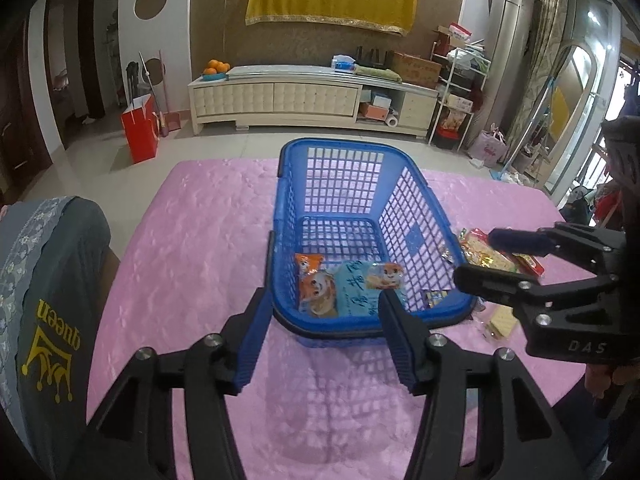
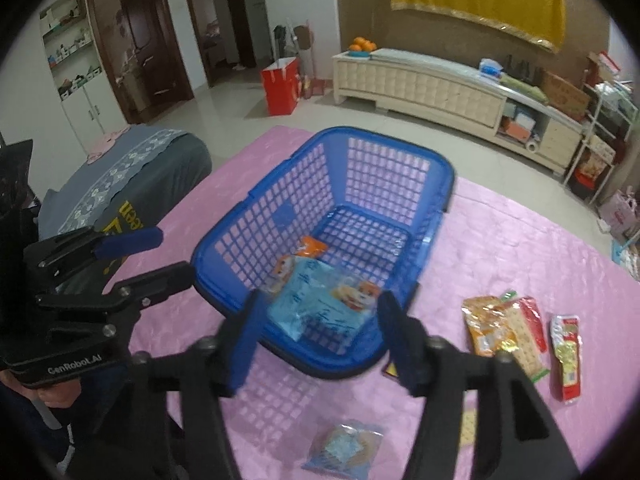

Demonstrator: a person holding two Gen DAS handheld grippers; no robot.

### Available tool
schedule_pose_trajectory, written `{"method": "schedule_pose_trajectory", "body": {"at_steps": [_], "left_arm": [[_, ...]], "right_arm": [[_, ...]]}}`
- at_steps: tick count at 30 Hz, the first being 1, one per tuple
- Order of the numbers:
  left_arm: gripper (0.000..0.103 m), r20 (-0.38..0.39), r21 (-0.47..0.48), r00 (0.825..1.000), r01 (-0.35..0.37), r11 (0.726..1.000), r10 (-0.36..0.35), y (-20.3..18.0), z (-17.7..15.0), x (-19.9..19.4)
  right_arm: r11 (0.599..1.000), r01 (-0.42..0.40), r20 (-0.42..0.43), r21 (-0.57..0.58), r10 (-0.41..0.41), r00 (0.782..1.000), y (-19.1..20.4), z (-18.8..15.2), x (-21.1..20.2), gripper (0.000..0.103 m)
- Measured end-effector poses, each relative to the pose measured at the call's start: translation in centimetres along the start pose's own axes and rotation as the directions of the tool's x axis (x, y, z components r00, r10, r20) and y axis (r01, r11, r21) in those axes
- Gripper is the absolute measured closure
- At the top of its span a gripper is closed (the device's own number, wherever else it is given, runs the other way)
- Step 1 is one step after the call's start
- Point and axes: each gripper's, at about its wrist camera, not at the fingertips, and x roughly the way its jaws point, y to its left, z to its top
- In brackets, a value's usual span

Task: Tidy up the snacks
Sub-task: 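Lift both grippers up and away from the basket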

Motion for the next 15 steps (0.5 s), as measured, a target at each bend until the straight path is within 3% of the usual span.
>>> {"method": "schedule_pose_trajectory", "body": {"at_steps": [4,13,15], "left_arm": [[0.05,0.001,0.006,1.0,0.003,1.0,-0.003,-1.6,-0.5,-0.6],[0.05,0.026,0.002,1.0,0.007,1.0,-0.007,-4.2,-2.3,-1.6],[0.044,0.033,0.007,0.999,0.005,1.0,-0.006,-4.8,-2.8,-1.8]], "right_arm": [[1.0,0.006,0.013,0.019,-0.006,1.0,-1.0,-1.1,-1.6,0.016],[0.995,0.081,0.055,0.064,-0.085,0.995,-2.8,-3.8,-4.1,0.014],[0.991,0.107,0.058,0.086,-0.112,0.992,-3.4,-4.8,-4.3,0.014]]}}
